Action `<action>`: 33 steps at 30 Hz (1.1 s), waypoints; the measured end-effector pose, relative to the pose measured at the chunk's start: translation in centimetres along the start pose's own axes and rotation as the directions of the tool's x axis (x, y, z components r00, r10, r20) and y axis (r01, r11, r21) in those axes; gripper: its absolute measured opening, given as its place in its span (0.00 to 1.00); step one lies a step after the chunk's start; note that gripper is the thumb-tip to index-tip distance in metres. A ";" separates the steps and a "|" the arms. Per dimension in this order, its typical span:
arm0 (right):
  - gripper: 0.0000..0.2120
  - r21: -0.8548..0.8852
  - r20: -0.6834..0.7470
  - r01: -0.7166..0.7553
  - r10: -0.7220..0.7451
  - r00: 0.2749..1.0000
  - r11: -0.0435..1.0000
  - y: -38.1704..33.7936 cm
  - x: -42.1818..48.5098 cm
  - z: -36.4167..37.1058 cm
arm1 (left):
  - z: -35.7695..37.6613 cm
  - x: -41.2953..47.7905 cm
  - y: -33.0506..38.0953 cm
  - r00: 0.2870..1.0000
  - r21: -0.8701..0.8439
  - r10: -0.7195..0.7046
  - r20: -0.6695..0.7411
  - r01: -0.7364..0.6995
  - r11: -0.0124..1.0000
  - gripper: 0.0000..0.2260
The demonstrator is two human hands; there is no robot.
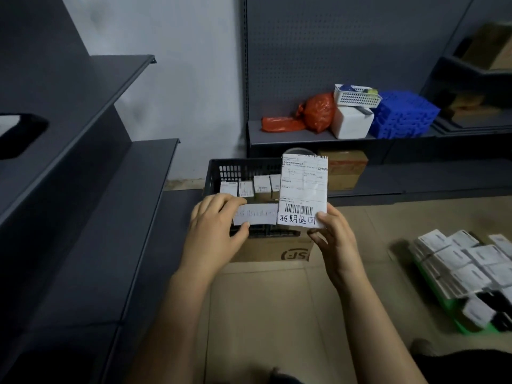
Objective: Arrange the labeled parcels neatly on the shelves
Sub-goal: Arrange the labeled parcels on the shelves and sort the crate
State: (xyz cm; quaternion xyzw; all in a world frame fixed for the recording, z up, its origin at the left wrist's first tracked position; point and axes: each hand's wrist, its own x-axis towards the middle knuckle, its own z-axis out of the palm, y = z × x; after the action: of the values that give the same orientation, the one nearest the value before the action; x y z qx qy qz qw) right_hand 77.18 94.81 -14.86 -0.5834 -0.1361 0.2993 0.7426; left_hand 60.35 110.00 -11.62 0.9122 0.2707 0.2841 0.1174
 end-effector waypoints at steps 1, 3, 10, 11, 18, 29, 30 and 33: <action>0.33 -0.006 0.000 -0.004 0.004 1.000 1.000 -0.4 1.6 -0.2 | 0.8 1.5 0.0 1.000 0.000 -0.003 0.005 0.003 1.000 0.16; 0.33 -0.016 0.002 -0.012 0.012 1.000 1.000 -1.1 4.7 -0.4 | 2.4 4.2 -0.2 1.000 -0.001 -0.010 0.012 0.010 1.000 0.16; 0.34 -0.031 -0.007 -0.031 0.030 1.000 0.999 -1.3 14.6 -0.2 | 7.8 12.7 -2.7 0.998 0.006 -0.018 0.053 0.017 1.000 0.16; 0.34 -0.035 -0.014 -0.038 0.037 0.999 0.999 -1.2 16.2 0.0 | 8.6 14.0 -3.3 0.999 0.008 -0.012 0.053 0.011 1.000 0.15; 0.28 -0.053 -0.023 -0.075 0.074 0.997 0.996 0.6 29.1 2.9 | 14.9 25.1 -9.9 0.996 -0.026 -0.011 0.091 0.014 1.000 0.16; 0.29 -0.152 0.019 -0.308 0.314 0.949 0.939 8.4 46.2 7.7 | 25.6 36.3 -23.1 0.956 -0.012 -0.085 0.282 0.093 0.996 0.15; 0.28 -0.153 0.012 -0.346 0.352 0.936 0.926 9.6 47.0 7.8 | 27.0 36.3 -24.0 0.948 -0.022 -0.097 0.302 0.109 0.994 0.14; 0.18 -0.182 -0.019 -0.449 0.453 0.891 0.875 13.8 49.4 7.8 | 31.5 35.6 -26.4 0.908 -0.044 -0.130 0.398 0.160 0.986 0.18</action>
State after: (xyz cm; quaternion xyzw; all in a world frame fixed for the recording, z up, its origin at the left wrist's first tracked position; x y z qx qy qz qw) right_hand 107.67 132.68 -33.00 -0.6607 -0.0322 0.4574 0.5943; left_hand 92.01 149.89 -30.71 0.9230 0.2977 0.0954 0.2245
